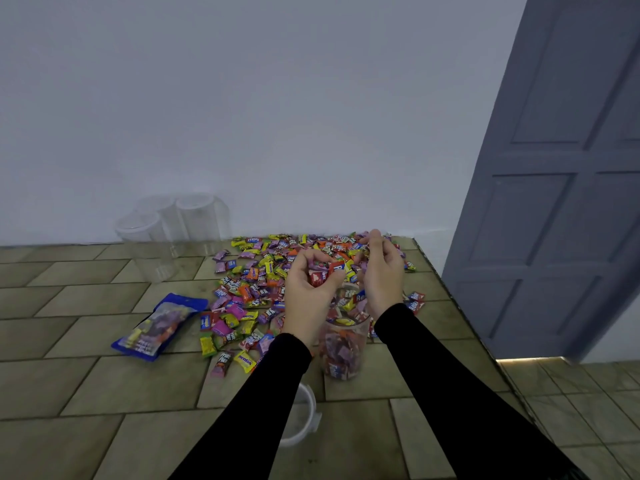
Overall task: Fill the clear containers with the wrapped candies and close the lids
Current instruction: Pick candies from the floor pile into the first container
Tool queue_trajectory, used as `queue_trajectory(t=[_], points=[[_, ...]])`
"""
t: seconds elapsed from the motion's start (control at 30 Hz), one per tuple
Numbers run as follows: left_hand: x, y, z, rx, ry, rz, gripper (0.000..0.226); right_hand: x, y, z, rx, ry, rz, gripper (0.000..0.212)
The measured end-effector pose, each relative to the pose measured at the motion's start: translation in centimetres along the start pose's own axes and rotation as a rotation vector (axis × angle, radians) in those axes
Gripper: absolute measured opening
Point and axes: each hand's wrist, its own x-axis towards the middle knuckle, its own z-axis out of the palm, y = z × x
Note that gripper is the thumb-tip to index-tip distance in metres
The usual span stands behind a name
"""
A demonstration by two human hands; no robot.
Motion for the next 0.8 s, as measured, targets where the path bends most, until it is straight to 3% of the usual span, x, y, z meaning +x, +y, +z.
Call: queue_trajectory(t=[0.33, 0.53, 0.63, 0.7, 0.8], points=[[0.1, 0.4, -0.3, -0.055, -0.096, 0.022, 0.045, 0.0, 0.1, 0.1, 0.036, 0.011, -0.021, 0.036], [0.1, 0.2, 0.0, -0.058, -0.022, 0.018, 0.014, -0.2, 0.0, 0.1, 0.061, 0.008, -0.02, 0.032], [-0.2, -0.4, -0.2, -0.087, 0.077, 0.08, 0.015, -0.4, -0.1, 0.1, 0.052, 0.012, -0.013, 0.03], [-0.3, -1.8, -0.6, -0.012, 0.117, 0.018, 0.029, -0.4, 0.0, 0.0, 0.056, 0.004, -0.01, 0.029], [-0.3, -3.7, -0.7, -0.09, 0.044, -0.307, 0.062, -0.3, 0.1, 0.1, 0.086, -0.006, -0.003, 0.027]])
